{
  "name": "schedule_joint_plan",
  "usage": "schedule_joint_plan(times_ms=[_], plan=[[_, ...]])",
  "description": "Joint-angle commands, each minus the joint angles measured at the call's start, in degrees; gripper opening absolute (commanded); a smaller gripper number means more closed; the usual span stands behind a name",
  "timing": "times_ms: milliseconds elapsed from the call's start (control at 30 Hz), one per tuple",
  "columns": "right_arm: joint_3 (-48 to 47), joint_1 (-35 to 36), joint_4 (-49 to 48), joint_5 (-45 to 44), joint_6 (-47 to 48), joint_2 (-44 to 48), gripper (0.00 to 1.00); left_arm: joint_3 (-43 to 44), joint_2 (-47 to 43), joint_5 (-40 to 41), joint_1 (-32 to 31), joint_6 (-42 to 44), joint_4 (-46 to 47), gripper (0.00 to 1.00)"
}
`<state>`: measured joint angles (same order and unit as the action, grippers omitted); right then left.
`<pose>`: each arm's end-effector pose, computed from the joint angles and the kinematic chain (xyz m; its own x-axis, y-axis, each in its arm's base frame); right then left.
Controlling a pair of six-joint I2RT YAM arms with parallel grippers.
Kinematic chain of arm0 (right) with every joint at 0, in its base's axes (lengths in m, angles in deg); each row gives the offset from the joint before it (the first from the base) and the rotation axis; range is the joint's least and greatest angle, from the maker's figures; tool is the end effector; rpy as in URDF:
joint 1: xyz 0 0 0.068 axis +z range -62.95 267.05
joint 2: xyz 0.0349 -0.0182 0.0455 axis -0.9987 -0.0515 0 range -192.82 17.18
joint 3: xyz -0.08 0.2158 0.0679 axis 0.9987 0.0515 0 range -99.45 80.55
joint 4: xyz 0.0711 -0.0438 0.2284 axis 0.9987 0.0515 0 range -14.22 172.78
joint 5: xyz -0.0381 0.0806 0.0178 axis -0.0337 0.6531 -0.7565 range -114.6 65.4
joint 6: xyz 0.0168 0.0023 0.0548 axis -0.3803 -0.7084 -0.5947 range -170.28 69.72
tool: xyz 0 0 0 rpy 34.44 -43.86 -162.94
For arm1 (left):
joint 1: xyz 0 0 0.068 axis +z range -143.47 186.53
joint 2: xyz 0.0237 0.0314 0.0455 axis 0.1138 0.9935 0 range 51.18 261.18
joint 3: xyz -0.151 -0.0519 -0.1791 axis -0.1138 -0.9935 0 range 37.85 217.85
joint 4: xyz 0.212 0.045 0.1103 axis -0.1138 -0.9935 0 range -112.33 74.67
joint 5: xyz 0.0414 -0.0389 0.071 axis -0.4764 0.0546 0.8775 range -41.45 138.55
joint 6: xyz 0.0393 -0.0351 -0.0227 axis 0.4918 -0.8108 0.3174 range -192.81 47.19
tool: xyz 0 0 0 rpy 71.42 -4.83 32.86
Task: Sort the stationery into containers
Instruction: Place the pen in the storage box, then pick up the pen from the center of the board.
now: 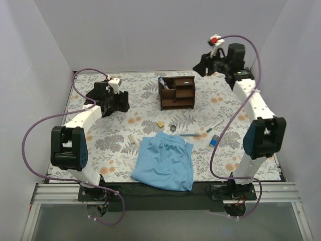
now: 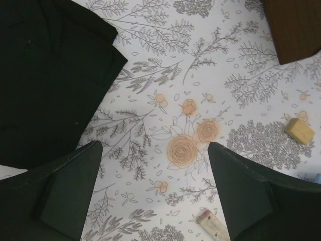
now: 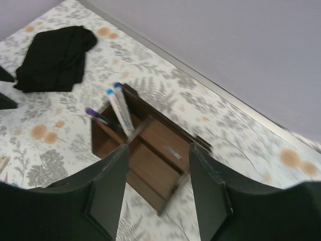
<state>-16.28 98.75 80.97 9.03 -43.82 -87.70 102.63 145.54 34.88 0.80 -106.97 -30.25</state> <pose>0.4024 0.1063 0.3388 -0.1444 -0.1255 -0.9815 -0.7176 0.6962 0.0166 0.3412 -0.0438 0.2040 -0.7259 -0.4753 -0.4972 -0.1725 0.8255 -0.5374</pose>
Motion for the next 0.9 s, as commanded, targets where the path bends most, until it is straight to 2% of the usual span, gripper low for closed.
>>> schedule_joint_plan(times_ms=[0,33,67,133,200,233,267,367,600,867], plan=[[5.25,-9.04,18.66,-3.31,-0.58,5.99,0.58,-4.47,-7.61,-4.34,0.11,0.31,5.07,0.87],[5.6,-9.76,21.85,-2.52,1.69,6.18,0.57,-5.35,-9.01,-4.43,0.11,0.4,5.77,0.87],[5.78,-10.21,25.79,-2.6,9.46,6.27,0.56,-6.4,-9.37,-4.52,0.11,0.4,5.86,0.87],[5.78,-10.3,34.92,-4.87,17.41,6.09,0.56,-7.2,-10.6,-5.04,0.11,0.31,5.87,0.87],[5.26,-11.08,37.95,-9.71,19.21,4.78,0.56,-7.99,-11.4,-6.01,0.11,0.31,5.95,0.87],[4.39,-11.18,41.01,-10.94,17.55,3.99,0.56,-8.17,-11.92,-6.89,0.11,0.31,6.04,0.87],[3.68,-12.92,42.17,-12.34,11.36,3.03,0.56,-8.17,-12.1,-7.24,0.11,0.14,6.13,0.87],[8.31,-14.69,40.78,-15.07,-0.02,3.89,0.55,-8.26,-12.36,-7.51,0.11,-0.12,6.92,0.87],[19.05,-14.25,40.25,-20.0,-8.2,5.74,0.55,-9.31,-14.55,-6.19,0.11,-1.62,7.1,0.87],[17.3,-15.04,39.11,-25.1,-13.14,-0.05,0.57,-10.46,-16.14,-5.31,0.03,-1.36,3.06,0.86]])
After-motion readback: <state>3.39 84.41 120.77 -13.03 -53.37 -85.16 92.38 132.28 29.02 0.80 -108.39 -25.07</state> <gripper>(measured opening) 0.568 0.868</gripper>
